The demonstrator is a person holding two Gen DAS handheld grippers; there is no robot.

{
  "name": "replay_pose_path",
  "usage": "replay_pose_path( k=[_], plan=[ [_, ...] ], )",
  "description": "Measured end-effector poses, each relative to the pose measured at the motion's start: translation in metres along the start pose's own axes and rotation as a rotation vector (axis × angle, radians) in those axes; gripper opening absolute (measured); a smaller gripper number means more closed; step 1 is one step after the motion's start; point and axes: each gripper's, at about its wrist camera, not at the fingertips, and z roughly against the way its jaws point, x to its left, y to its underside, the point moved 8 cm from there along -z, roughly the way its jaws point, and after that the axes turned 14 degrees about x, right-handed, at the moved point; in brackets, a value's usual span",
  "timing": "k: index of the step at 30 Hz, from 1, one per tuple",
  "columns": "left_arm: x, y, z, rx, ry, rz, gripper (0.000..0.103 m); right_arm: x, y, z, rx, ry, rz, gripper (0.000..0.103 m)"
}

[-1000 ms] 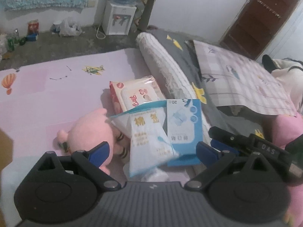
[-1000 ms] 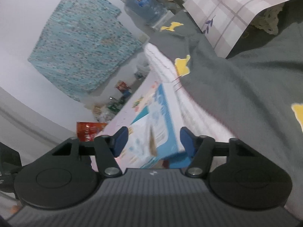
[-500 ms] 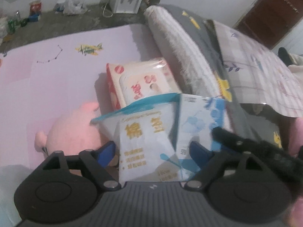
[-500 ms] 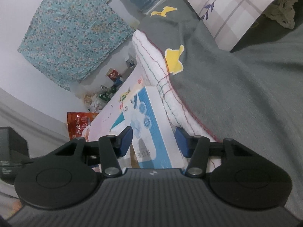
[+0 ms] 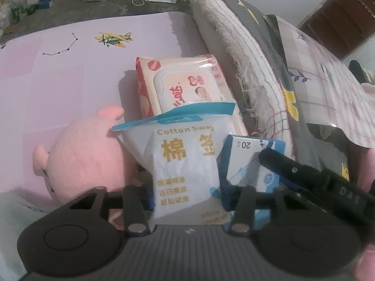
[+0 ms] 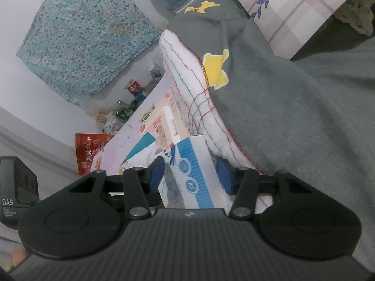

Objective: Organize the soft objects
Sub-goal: 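Grasp the cotton swab bag with the left tool while the right tool grasps the tissue box, then carry the cotton swab bag with the left tool into the box while the right tool carries the tissue box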

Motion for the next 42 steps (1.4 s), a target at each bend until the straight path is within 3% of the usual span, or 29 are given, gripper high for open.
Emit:
replay_pose_path(
  k=[5, 9, 15, 23, 30, 36, 42],
  plan=[
    [-0.004, 0.005, 0.012, -0.035, 0.022, -0.017, 0.037, 0.001, 0.008, 0.013, -0.016, -0.022, 0.014, 0.034],
    [-0.011, 0.013, 0.028, -0.059, 0.048, -0.047, 0.036, 0.009, 0.015, 0.024, -0.027, -0.054, 0.027, 0.025],
    [-0.016, 0.029, 0.056, -0.101, 0.069, -0.077, 0.036, 0.028, 0.031, 0.049, -0.057, -0.074, 0.064, 0.021],
    [-0.012, 0.068, 0.115, -0.189, 0.091, -0.115, 0.036, 0.060, 0.058, 0.114, -0.157, -0.056, 0.157, 0.020],
    [0.006, 0.119, 0.183, -0.291, 0.097, -0.153, 0.036, 0.102, 0.098, 0.181, -0.220, -0.128, 0.233, 0.020],
    [0.048, 0.177, 0.241, -0.386, 0.058, -0.159, 0.036, 0.163, 0.142, 0.197, -0.163, -0.275, 0.315, 0.020],
    [0.129, 0.226, 0.274, -0.427, -0.028, -0.039, 0.036, 0.247, 0.192, 0.153, 0.028, -0.456, 0.378, 0.020]
  ],
)
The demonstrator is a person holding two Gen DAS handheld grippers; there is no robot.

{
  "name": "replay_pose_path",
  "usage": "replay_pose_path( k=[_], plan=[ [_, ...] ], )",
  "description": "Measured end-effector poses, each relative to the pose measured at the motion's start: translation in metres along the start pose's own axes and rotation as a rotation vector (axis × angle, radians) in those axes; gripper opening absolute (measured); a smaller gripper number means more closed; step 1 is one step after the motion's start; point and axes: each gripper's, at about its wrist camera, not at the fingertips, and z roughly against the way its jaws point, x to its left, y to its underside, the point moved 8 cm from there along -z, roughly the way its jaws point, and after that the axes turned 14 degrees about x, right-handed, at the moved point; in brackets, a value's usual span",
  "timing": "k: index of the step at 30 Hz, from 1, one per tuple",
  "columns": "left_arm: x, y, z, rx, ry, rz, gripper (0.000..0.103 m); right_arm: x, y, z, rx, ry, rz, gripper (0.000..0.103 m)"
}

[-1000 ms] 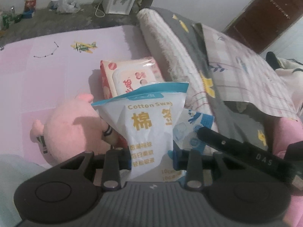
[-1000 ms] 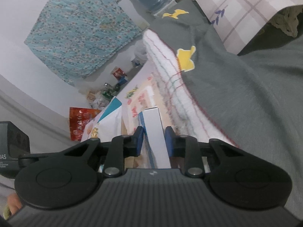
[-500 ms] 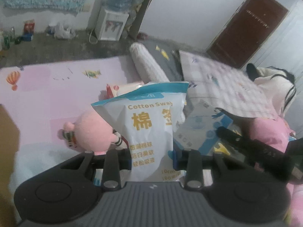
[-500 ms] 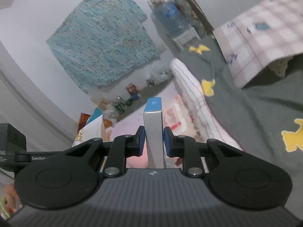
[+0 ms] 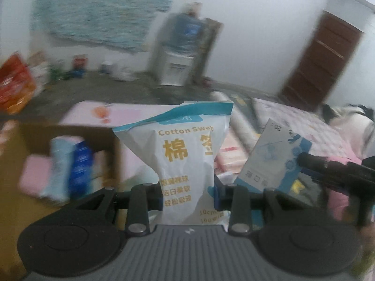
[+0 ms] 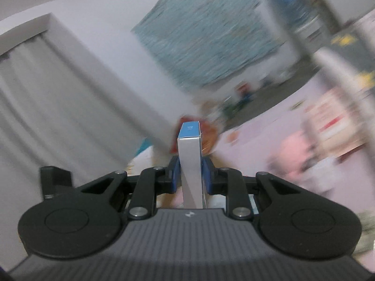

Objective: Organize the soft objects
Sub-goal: 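Carry the cotton swab bag with the left tool into the box while the right tool carries the tissue box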

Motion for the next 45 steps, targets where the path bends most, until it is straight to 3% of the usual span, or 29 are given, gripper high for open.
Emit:
replay_pose_path(
  k=[5, 9, 16, 25, 29, 33, 37, 41, 42, 45],
  plan=[
    [0.072, 0.021, 0.007, 0.048, -0.081, 0.102, 0.036, 0.045, 0.020, -0.091, 0.166, -0.097, -0.011, 0.020],
    [0.128, 0.028, 0.001, 0.084, -0.196, 0.157, 0.036, 0.070, 0.037, -0.156, 0.271, -0.073, -0.008, 0.020],
    [0.206, 0.037, -0.017, 0.173, -0.307, 0.193, 0.036, 0.084, 0.058, -0.249, 0.434, 0.020, -0.043, 0.020],
    [0.232, 0.055, -0.059, 0.332, -0.427, 0.099, 0.036, 0.076, 0.067, -0.312, 0.574, 0.158, -0.010, 0.020],
    [0.247, 0.066, -0.077, 0.394, -0.478, 0.087, 0.037, 0.060, 0.069, -0.337, 0.606, 0.165, -0.044, 0.020],
    [0.265, 0.067, -0.087, 0.408, -0.497, 0.104, 0.041, 0.046, 0.073, -0.355, 0.635, 0.165, -0.091, 0.020],
    [0.268, 0.066, -0.086, 0.412, -0.484, 0.113, 0.048, 0.037, 0.076, -0.368, 0.650, 0.156, -0.134, 0.020],
    [0.259, 0.064, -0.081, 0.415, -0.467, 0.106, 0.063, 0.032, 0.079, -0.378, 0.667, 0.167, -0.143, 0.020],
    [0.256, 0.063, -0.078, 0.405, -0.483, 0.097, 0.071, 0.032, 0.080, -0.380, 0.670, 0.174, -0.134, 0.019],
    [0.250, 0.060, -0.067, 0.353, -0.539, 0.053, 0.078, 0.032, 0.081, -0.383, 0.674, 0.203, -0.123, 0.020]
  ],
)
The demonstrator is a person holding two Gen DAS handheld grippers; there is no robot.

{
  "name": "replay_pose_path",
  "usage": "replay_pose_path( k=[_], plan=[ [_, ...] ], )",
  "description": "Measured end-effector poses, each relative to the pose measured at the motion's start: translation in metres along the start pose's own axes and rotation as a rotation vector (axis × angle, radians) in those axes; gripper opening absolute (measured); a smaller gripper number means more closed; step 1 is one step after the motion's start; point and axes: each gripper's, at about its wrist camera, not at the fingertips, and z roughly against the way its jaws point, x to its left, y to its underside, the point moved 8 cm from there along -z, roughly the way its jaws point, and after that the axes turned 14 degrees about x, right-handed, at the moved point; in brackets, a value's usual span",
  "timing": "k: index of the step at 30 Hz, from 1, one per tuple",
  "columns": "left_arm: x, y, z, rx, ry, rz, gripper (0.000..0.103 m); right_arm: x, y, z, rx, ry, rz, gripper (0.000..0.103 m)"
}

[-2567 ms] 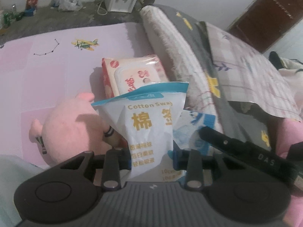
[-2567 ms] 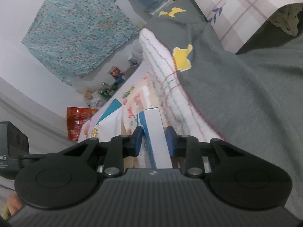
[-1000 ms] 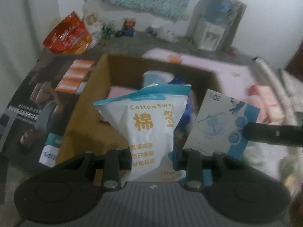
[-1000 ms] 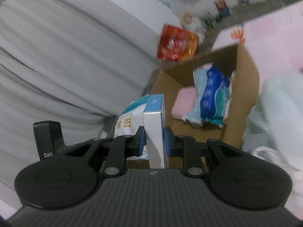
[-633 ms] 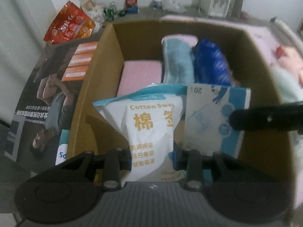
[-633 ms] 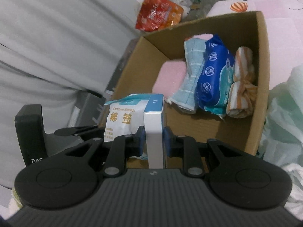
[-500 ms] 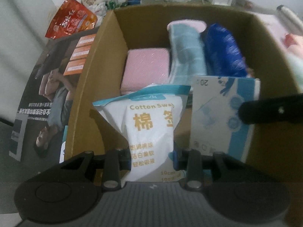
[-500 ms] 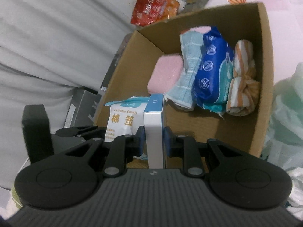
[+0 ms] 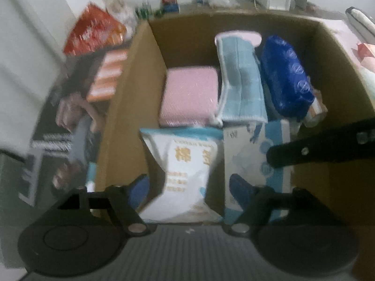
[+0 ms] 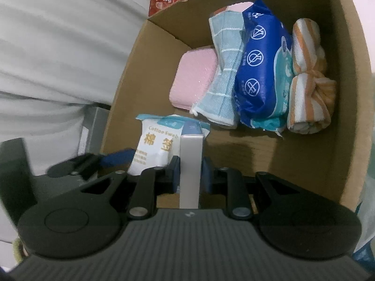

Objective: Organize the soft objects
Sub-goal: 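Carry the cotton swab bag with the left tool into the box while the right tool carries the tissue box, then open both tools to release the cotton swab bag and tissue box in the box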

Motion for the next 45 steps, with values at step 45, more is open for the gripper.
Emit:
replay_pose_path(
  k=[45],
  plan=[
    [-0.008, 0.012, -0.011, 0.018, 0.141, 0.046, 0.061, -0.055, 0.133, 0.215, -0.411, -0.050, 0.103, 0.032]
  ],
)
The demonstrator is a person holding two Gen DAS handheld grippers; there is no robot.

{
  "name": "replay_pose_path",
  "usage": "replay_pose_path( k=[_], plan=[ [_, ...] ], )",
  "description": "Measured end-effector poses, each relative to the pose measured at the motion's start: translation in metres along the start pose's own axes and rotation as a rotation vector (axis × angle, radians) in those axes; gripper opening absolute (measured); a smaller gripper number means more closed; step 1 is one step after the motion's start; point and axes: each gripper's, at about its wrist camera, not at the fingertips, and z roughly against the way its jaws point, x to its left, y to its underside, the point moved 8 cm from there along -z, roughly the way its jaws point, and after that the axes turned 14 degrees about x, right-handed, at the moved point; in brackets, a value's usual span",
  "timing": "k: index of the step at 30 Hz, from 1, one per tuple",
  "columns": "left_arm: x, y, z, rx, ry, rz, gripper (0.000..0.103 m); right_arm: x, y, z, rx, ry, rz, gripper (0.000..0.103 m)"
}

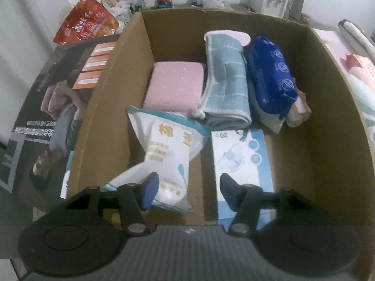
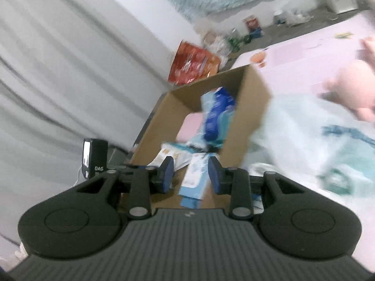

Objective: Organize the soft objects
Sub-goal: 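Open both tools to release the cotton swab bag and tissue box in the box, then move both tools back over the bed toward the pink plush pig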

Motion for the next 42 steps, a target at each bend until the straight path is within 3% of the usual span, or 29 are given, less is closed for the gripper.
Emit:
replay_pose_path(
  k=[6, 11, 16, 23, 28, 32, 36, 42],
  plan=[
    [-0.015, 0.008, 0.015, -0.017, 0.042, -0.009, 0.061, -0.042, 0.029, 0.057, -0.125, -0.036, -0.092, 0.035],
    [-0.048, 0.006, 0.025, -0.002, 0.179, -0.028, 0.061, -0.066, 0.060, 0.081, -0.191, -0.031, -0.148, 0.045],
    [-0.081, 0.000, 0.009, 0.082, 0.335, 0.003, 0.061, -0.108, 0.098, 0.098, -0.235, -0.013, -0.271, 0.045],
    [-0.093, -0.003, -0.020, 0.153, 0.456, 0.108, 0.061, -0.151, 0.141, 0.127, -0.310, 0.002, -0.388, 0.047],
    [-0.094, -0.005, -0.031, 0.164, 0.448, 0.144, 0.062, -0.176, 0.160, 0.139, -0.339, 0.014, -0.450, 0.047],
    [-0.089, -0.006, -0.027, 0.129, 0.378, 0.151, 0.063, -0.184, 0.168, 0.143, -0.350, 0.006, -0.471, 0.047],
    [-0.096, -0.005, -0.020, 0.129, 0.458, 0.155, 0.065, -0.186, 0.170, 0.141, -0.344, -0.007, -0.484, 0.047],
    [-0.099, -0.001, -0.037, 0.169, 0.395, 0.174, 0.068, -0.189, 0.172, 0.157, -0.389, -0.008, -0.503, 0.047]
  ],
)
